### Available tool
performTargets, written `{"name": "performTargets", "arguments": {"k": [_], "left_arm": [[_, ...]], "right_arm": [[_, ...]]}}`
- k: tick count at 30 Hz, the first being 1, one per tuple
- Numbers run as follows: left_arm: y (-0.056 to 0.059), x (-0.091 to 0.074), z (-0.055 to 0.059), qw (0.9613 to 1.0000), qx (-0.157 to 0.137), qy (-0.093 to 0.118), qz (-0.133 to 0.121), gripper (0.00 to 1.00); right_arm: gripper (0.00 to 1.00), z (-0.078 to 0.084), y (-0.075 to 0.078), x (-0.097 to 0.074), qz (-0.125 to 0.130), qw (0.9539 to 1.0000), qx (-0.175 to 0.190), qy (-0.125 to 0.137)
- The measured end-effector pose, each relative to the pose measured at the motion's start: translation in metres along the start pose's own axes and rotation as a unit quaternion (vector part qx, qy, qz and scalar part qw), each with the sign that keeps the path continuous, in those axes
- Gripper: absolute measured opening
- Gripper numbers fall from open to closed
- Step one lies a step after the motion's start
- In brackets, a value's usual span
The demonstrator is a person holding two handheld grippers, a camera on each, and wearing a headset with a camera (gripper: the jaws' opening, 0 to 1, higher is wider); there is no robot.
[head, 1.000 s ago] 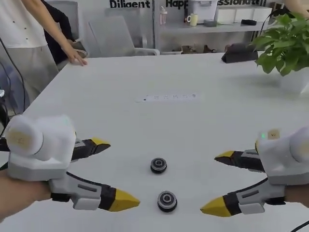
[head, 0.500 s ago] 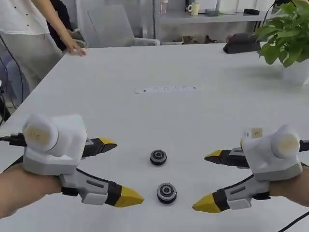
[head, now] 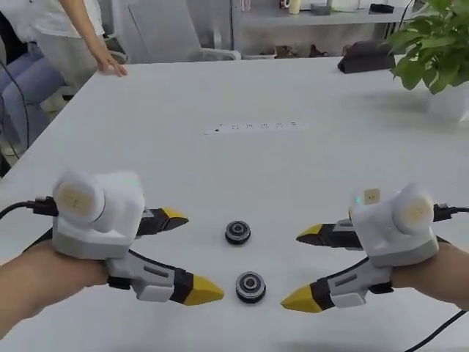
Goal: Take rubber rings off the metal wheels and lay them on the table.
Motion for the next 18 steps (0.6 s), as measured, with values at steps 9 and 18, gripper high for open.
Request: {"name": "performTargets", "arguments": {"k": [9, 18], "left_arm": [[-0.003, 0.010, 0.002, 0.9999, -0.004, -0.005, 0.015, 0.69], [-0.002, 0.021, 0.001, 0.9996, -0.002, -0.002, 0.028, 0.64]], "right_arm": [[0.59, 0.001, -0.001, 0.010, -0.015, 0.9997, -0.017, -0.004], [0.51, -0.003, -0.001, 0.021, -0.027, 0.9994, -0.020, 0.002]]}}
Point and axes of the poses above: the centre of the closed fingertips' face, and the gripper's own axes: x roughly forward along the fingers, y roughly to its right, z roughly out of its underside, the point moved 9 cm from there along -x, roughly backward along the fingers
